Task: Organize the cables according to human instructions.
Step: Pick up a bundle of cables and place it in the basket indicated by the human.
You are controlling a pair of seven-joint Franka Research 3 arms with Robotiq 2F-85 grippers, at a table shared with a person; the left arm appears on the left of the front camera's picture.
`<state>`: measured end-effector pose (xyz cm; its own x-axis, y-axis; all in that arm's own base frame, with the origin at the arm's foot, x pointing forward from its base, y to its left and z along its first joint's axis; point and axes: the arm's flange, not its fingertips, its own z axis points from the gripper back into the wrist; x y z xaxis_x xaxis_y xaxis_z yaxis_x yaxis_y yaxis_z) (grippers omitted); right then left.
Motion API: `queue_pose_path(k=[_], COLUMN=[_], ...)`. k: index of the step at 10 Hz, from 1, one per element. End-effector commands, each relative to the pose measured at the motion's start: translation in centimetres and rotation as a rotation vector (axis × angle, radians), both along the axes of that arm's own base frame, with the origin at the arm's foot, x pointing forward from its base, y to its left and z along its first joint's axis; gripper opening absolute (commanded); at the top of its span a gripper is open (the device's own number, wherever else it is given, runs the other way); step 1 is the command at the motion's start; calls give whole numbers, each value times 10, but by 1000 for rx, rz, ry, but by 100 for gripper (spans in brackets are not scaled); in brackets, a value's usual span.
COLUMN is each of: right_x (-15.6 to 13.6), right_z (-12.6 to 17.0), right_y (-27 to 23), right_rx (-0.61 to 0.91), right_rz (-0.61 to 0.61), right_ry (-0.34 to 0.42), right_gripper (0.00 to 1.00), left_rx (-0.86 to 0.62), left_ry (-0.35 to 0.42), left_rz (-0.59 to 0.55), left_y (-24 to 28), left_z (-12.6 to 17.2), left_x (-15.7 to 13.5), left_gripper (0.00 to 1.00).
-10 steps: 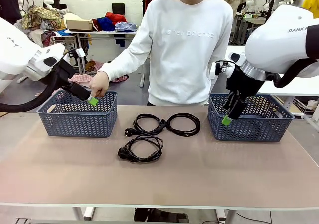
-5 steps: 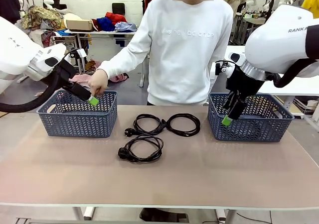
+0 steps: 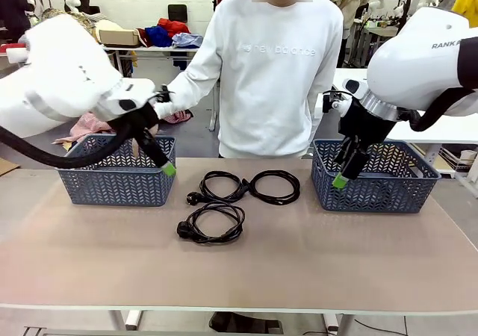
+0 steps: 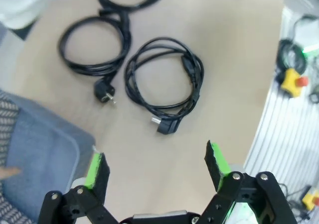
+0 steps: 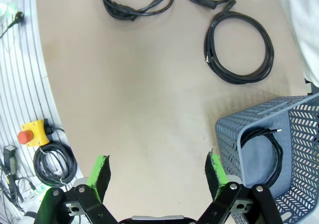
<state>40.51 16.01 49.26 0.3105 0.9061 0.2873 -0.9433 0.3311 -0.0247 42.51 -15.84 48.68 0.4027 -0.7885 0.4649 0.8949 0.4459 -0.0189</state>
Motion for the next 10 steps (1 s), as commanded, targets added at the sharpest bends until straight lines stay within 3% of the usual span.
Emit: queue_pose_path(k=[1, 6, 10], right_x=[2, 2, 2], right_z=[2, 2, 2], right_y=[2, 2, 2], right_rx=[-2, -2, -2], right_rz=[0, 0, 0], right_ry=[2, 2, 2], right_gripper=[100, 100, 100], left_rx=[100, 192, 172], left_ry=[-25, 18, 19], left_rz=[-113, -307, -266], left_y=[-26, -70, -77], left_z=[-8, -26, -31], left_x=[6, -11, -14], left_gripper=[100, 100, 100])
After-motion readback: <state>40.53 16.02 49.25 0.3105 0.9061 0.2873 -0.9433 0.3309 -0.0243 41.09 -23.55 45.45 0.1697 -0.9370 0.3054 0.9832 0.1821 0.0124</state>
